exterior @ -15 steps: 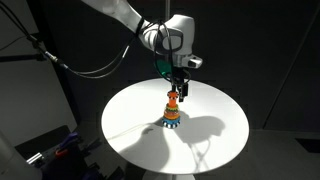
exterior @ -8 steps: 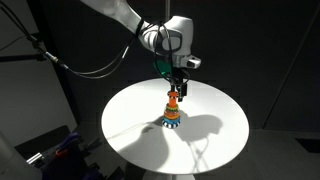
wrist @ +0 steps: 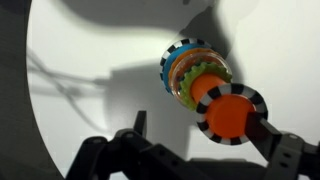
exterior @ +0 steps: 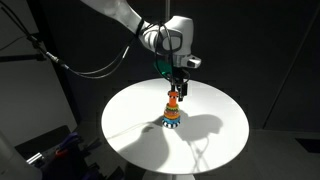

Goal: Pick up the white and black striped ring and place it on the ring stacking rack

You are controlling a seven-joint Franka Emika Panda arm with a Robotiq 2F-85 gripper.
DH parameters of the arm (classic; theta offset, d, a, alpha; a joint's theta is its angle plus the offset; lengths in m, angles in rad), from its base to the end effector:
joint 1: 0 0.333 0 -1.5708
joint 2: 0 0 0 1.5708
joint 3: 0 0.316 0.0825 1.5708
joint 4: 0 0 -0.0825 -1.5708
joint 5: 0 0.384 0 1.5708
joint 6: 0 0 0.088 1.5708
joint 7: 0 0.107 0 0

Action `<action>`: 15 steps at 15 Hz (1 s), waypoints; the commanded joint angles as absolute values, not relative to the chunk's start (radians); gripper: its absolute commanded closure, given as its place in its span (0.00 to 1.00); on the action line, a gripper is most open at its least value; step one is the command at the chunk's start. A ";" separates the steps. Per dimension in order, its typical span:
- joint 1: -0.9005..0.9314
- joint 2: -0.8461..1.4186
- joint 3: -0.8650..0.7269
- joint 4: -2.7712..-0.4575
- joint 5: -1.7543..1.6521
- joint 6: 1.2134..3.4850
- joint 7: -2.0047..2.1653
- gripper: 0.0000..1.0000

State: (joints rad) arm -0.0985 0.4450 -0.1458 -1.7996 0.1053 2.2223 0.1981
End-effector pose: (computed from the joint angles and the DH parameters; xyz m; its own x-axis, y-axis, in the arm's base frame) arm 0.6311 -0.1466 0.3013 0.8806 -0.4735 -0.0204 -0.4738 -0.8805 -0.0164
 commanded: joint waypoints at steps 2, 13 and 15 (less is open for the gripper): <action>-0.097 0.440 -0.140 -1.784 0.089 2.207 0.216 0.00; -0.094 0.416 -0.131 -1.800 0.088 2.210 0.210 0.00; -0.094 0.418 -0.131 -1.799 0.088 2.208 0.210 0.00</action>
State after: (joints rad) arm -0.0961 0.4334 -0.1324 -1.7992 0.1053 2.2223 0.1981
